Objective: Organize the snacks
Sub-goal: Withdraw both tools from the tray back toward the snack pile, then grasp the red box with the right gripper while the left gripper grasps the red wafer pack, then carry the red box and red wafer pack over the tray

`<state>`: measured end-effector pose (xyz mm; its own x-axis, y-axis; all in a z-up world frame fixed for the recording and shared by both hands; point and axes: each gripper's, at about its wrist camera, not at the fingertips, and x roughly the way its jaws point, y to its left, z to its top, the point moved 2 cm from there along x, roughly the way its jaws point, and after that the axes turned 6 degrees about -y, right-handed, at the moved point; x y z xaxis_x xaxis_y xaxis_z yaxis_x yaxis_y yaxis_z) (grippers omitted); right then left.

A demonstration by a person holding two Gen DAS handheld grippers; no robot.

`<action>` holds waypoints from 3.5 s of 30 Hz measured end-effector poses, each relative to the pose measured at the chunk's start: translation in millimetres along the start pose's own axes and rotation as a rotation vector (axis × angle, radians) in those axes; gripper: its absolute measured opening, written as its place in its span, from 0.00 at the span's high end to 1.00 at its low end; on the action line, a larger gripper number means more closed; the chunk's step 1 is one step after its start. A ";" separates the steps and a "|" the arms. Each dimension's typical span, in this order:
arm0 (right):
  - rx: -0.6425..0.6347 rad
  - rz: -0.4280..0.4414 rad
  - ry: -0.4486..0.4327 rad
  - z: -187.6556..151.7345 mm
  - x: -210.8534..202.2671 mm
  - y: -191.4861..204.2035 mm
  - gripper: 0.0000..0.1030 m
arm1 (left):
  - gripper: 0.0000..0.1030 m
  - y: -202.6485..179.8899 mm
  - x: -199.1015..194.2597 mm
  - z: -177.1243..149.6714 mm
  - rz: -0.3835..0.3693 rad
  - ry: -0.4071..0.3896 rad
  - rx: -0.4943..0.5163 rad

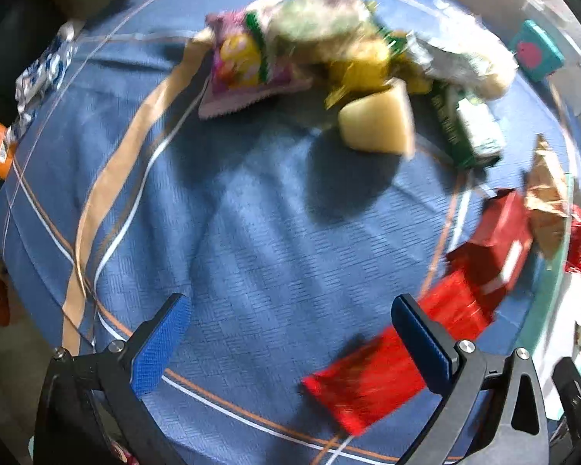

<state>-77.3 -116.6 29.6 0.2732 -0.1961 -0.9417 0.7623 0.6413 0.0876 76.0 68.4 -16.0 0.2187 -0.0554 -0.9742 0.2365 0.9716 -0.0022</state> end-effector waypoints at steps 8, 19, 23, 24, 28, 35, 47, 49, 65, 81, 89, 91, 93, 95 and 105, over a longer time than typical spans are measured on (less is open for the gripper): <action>0.017 0.009 0.006 4.2 0.9 -5.1 0.00 | 0.00 -57.6 -12.9 -18.1 -0.045 -0.003 0.259; 0.017 0.006 0.010 6.4 2.3 -6.3 0.00 | 0.00 -77.0 5.3 -35.5 -0.039 0.085 0.305; 0.015 0.004 0.007 7.6 3.6 -5.1 0.00 | 0.00 -48.8 -0.6 -18.3 0.008 0.049 0.182; 0.015 0.007 0.006 8.1 4.1 -4.2 0.00 | 0.00 -43.4 -1.1 -16.0 0.011 0.047 0.155; 0.009 0.028 -0.006 10.4 4.6 4.4 0.00 | 0.00 -18.1 -1.6 -8.5 0.021 0.051 0.048; -0.043 0.129 -0.047 18.8 5.1 44.3 0.00 | 0.00 31.5 -10.4 10.2 0.014 0.023 -0.034; -0.076 0.171 -0.033 29.8 41.5 89.0 0.15 | 0.00 100.0 -18.8 27.0 -0.009 0.028 -0.112; -0.073 0.162 -0.030 32.9 48.7 91.8 0.23 | 0.00 95.7 -14.9 33.0 -0.012 0.030 -0.115; -0.119 0.142 0.009 34.3 81.0 117.8 0.56 | 0.01 78.4 -2.0 41.9 0.004 0.049 -0.055; -0.083 0.133 0.096 -8.1 72.6 86.0 0.60 | 0.31 39.2 -3.4 6.2 -0.028 0.052 0.033; -0.129 0.091 0.117 -34.0 73.5 95.0 0.59 | 0.42 19.3 0.7 -15.2 -0.016 0.026 0.075; -0.145 0.084 0.115 -38.8 73.8 97.8 0.60 | 0.42 14.9 -1.7 -16.4 -0.011 0.025 0.078; -0.152 0.082 0.115 -40.3 75.9 98.3 0.60 | 0.42 11.1 -2.9 -14.8 -0.007 0.023 0.081; -0.162 0.077 0.112 -42.0 77.6 103.6 0.59 | 0.42 5.6 4.5 -14.1 -0.004 0.022 0.084; -0.145 0.092 0.109 -32.2 62.7 93.9 0.60 | 0.55 -4.3 4.2 -8.1 -0.089 0.026 0.061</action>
<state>-7.4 -44.8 -31.7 0.2668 -0.0549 -0.9622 0.6425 0.7543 0.1351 68.2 66.0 -21.9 0.1696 -0.1345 -0.9763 0.3113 0.9472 -0.0764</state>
